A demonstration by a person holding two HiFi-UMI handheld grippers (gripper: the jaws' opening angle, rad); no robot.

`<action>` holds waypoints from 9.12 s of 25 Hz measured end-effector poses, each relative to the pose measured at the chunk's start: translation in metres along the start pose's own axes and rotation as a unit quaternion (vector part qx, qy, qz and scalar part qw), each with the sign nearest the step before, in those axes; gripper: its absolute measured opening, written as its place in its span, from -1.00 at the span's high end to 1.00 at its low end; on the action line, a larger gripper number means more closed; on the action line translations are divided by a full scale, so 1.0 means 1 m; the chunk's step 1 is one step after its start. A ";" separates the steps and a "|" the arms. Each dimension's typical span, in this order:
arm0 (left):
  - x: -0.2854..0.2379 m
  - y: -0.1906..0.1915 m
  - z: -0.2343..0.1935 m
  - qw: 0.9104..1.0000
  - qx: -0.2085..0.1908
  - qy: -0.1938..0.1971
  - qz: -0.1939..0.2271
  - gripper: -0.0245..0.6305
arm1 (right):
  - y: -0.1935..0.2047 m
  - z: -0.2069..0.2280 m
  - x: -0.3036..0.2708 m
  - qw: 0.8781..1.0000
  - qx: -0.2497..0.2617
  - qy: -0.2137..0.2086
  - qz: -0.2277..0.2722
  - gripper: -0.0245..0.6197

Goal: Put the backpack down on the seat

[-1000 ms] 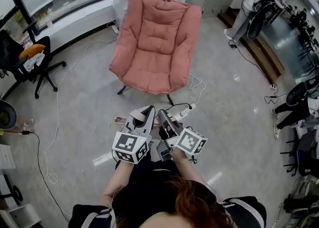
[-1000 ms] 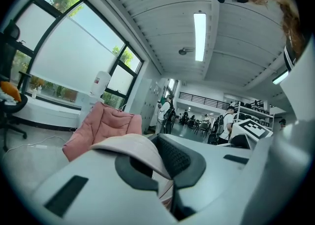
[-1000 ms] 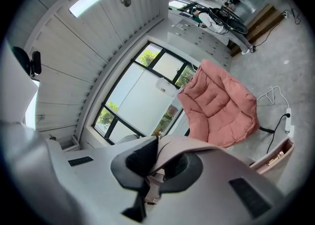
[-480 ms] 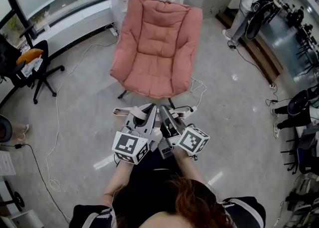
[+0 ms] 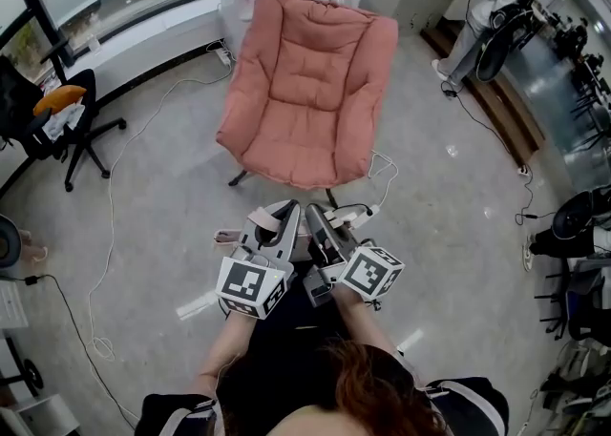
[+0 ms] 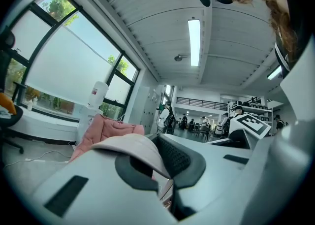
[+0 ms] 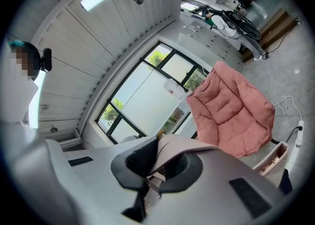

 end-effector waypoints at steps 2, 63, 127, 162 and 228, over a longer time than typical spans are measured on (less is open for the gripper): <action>-0.003 0.001 -0.002 1.000 0.004 -0.002 -0.001 0.87 | -0.002 0.003 -0.003 1.000 -0.006 -0.001 -0.004 0.80; -0.356 -0.032 -0.171 0.999 0.027 -0.040 -0.024 0.87 | -0.246 0.198 -0.259 0.996 -0.070 -0.025 -0.043 0.80; -0.476 0.056 -0.320 0.976 0.107 0.027 -0.190 0.87 | -0.226 0.326 -0.388 0.975 -0.175 0.128 -0.056 0.80; -0.459 0.140 -0.349 0.915 0.327 -0.047 -0.233 0.86 | -0.170 0.376 -0.373 0.923 -0.339 0.177 -0.041 0.80; -0.351 0.181 -0.260 0.873 0.376 -0.104 -0.292 0.03 | -0.146 0.360 -0.194 0.890 -0.386 0.244 -0.012 0.11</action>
Point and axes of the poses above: the fingertips, and each gripper's own axes: x backward along the fingers, z to its right, y out of its underside, the point moved 8 cm from there along x, backward along the fingers, and after that the axes turned 2 degrees about y, right-handed, at the moved point
